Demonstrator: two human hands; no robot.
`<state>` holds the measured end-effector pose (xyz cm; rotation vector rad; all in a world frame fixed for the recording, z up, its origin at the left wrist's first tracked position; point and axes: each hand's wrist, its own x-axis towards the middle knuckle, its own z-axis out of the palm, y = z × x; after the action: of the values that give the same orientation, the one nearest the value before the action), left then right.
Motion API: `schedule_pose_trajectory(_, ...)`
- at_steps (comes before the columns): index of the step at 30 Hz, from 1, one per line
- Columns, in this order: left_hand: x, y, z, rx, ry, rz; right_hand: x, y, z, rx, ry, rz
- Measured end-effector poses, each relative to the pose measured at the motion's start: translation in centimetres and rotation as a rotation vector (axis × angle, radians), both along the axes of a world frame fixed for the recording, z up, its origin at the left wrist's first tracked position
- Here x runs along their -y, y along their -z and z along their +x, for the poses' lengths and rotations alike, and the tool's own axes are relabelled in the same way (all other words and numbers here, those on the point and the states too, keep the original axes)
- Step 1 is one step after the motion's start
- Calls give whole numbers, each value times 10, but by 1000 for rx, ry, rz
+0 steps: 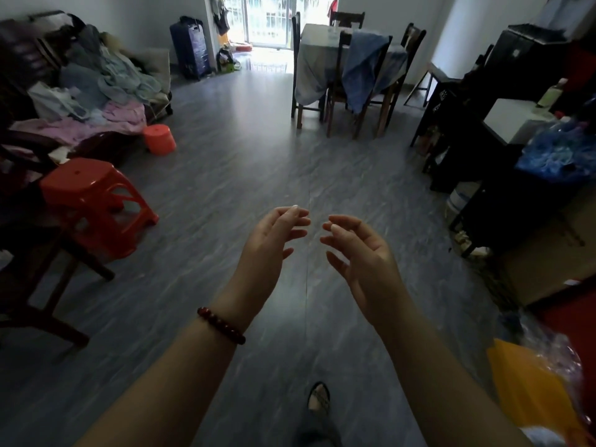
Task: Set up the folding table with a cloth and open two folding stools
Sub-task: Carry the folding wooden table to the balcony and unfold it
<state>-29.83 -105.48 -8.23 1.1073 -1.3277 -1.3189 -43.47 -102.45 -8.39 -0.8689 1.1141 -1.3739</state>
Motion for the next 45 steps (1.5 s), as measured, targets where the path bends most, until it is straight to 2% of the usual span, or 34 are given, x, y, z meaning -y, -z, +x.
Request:
schedule_pose_trajectory(7, 130, -19, -74, -5, -21, -17, 131, -22, -80, 0, -5, -59)
schedule_pose_trajectory(13, 205, -12, -105, 9, -42, 9, 213, -14, -113, 11, -7, -30)
schedule_pose_trajectory(19, 301, -2, -109, 18, -125, 2, 309, -3, -129, 9, 5, -2)
schedule_pose_trajectory(25, 427, 11, -123, 16, -117, -8, 437, -1, -138, -30, 0, -18)
schedule_pose_trajectory(33, 599, -18, -127, -3, -102, -53, 605, -19, -137, -32, -16, -33)
schedule_pose_trajectory(45, 779, 3, -157, -30, -140, 47, 792, -1, -163, 19, -15, 15)
